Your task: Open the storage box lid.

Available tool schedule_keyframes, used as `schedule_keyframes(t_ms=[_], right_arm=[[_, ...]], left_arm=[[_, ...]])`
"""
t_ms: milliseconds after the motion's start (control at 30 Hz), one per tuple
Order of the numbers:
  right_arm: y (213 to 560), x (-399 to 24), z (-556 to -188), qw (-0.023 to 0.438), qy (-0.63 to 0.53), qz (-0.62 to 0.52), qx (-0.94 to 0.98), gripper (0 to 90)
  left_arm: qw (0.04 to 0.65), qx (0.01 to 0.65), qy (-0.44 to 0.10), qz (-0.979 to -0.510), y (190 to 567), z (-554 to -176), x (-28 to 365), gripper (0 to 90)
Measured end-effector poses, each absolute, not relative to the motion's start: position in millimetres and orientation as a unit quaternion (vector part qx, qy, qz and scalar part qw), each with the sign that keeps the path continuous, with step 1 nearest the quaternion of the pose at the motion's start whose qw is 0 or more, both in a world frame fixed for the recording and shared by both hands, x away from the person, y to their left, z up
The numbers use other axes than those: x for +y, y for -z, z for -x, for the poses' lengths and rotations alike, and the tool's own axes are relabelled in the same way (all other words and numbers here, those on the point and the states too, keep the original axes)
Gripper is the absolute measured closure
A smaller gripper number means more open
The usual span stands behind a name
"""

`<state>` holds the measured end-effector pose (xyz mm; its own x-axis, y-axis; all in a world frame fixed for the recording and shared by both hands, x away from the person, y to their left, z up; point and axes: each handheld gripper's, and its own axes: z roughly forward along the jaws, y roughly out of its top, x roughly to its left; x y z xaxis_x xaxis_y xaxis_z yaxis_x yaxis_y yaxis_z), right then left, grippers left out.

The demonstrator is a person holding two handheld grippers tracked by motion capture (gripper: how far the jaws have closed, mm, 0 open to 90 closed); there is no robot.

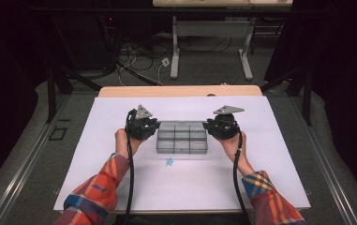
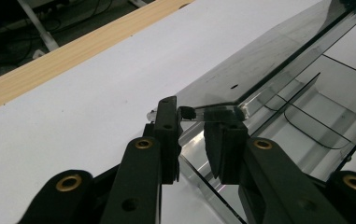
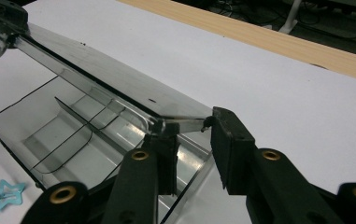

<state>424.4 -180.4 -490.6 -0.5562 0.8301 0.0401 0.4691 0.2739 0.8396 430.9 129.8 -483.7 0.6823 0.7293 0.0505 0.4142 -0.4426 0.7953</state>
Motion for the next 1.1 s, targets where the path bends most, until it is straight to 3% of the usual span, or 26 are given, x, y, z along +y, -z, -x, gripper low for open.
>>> schedule_keyframes(t_ms=[533, 1100], right_arm=[[467, -174, -444, 0.189, -0.366, -0.413, 0.812, 74.6], [450, -170, -466, 0.182, -0.332, -0.408, 0.831, 76.0]], left_arm=[[0.329, 0.327, -0.176, -0.868, 458, -448, 121, 76.3], [0.315, 0.327, -0.155, -0.877, 446, -475, 119, 77.8]])
